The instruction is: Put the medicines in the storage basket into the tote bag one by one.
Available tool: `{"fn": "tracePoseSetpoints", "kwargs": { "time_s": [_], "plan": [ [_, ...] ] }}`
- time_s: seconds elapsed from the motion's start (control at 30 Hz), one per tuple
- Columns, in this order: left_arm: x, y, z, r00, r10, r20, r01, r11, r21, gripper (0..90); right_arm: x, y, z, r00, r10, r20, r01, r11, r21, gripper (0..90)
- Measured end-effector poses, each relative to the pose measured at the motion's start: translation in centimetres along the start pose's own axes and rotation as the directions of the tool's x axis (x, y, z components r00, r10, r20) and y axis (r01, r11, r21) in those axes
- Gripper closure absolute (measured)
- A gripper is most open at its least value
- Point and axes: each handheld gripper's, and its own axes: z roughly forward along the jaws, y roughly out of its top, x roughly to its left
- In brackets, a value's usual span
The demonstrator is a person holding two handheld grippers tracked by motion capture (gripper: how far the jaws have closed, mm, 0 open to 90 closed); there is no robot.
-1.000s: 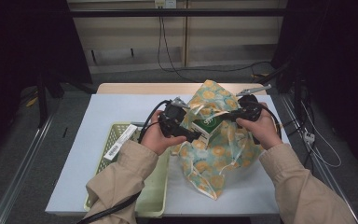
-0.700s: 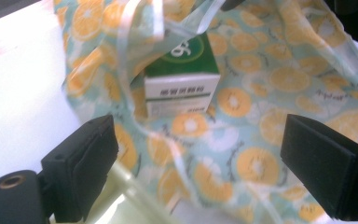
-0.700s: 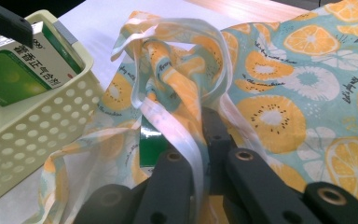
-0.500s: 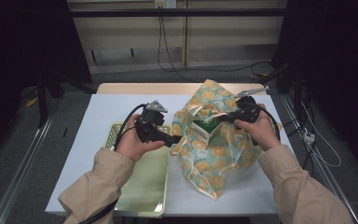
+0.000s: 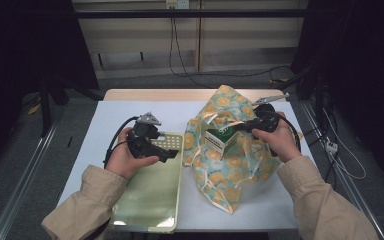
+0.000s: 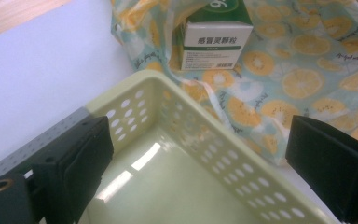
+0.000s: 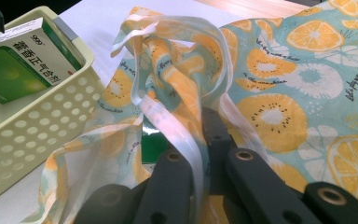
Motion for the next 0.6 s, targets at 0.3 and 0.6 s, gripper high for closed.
{"fn": "tracePoseSetpoints", "kwargs": {
  "time_s": [0.3, 0.6],
  "plan": [
    [1.4, -1.6, -1.1, 0.9982, -0.033, -0.05, 0.033, 0.9994, 0.011, 6.1, 0.0, -0.1, -0.1, 1.0, 0.002, 0.001, -0.002, 1.0, -0.002, 89.3],
    [3.0, -3.0, -2.7, 0.9929, -0.05, -0.108, 0.052, 0.9984, 0.021, 7.1, 0.0, -0.1, -0.2, 1.0, 0.006, 0.003, -0.006, 1.0, -0.004, 89.4]
  ]
}}
